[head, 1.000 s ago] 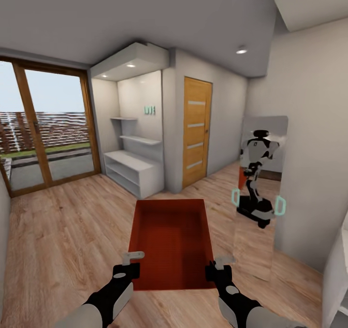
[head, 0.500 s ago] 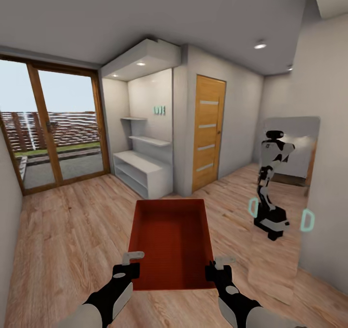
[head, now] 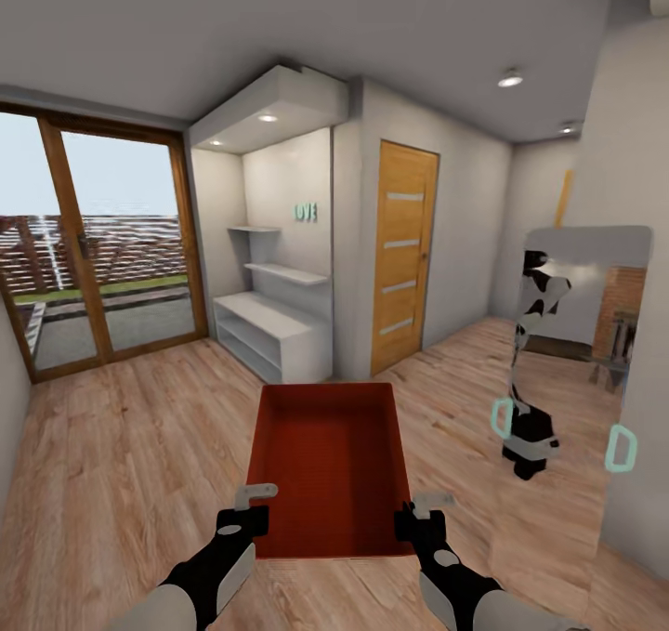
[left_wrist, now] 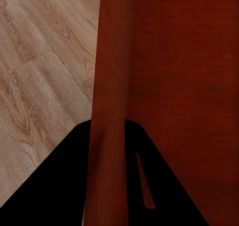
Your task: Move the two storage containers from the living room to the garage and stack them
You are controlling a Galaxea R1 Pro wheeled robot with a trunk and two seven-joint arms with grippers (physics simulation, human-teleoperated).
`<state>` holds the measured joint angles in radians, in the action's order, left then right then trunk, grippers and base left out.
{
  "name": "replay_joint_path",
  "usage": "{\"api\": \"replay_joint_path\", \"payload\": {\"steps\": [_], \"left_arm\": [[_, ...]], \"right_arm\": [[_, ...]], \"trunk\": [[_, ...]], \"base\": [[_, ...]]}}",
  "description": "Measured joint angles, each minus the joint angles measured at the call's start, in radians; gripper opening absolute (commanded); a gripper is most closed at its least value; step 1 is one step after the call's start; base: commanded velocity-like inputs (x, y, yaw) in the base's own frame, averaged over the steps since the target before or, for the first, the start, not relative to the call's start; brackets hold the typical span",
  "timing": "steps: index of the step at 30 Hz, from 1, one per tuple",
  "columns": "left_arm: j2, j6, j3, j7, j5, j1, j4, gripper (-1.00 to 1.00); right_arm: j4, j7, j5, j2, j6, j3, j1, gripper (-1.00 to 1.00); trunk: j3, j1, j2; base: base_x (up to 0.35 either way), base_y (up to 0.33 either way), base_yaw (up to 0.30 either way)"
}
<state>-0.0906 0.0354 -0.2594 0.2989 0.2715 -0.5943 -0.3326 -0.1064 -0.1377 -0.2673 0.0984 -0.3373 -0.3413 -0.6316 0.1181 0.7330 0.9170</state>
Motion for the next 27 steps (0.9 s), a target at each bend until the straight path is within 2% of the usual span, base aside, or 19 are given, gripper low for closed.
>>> {"api": "replay_joint_path", "payload": {"steps": [7,27], "left_arm": [[0.001,0.0,-0.002,-0.001,0.001,0.0,0.0,-1.0],[0.001,0.0,0.0,-0.001,0.0,0.0,0.0,-1.0]], "right_arm": [[0.0,-0.001,-0.001,0.001,-0.001,-0.001,0.0,-1.0],[0.0,-0.001,0.0,0.001,0.0,-0.001,0.0,-1.0]], "trunk": [[0.0,0.0,0.0],[0.0,0.0,0.0]], "base": [[0.322,0.0,-0.066],[0.322,0.02,-0.255]]}}
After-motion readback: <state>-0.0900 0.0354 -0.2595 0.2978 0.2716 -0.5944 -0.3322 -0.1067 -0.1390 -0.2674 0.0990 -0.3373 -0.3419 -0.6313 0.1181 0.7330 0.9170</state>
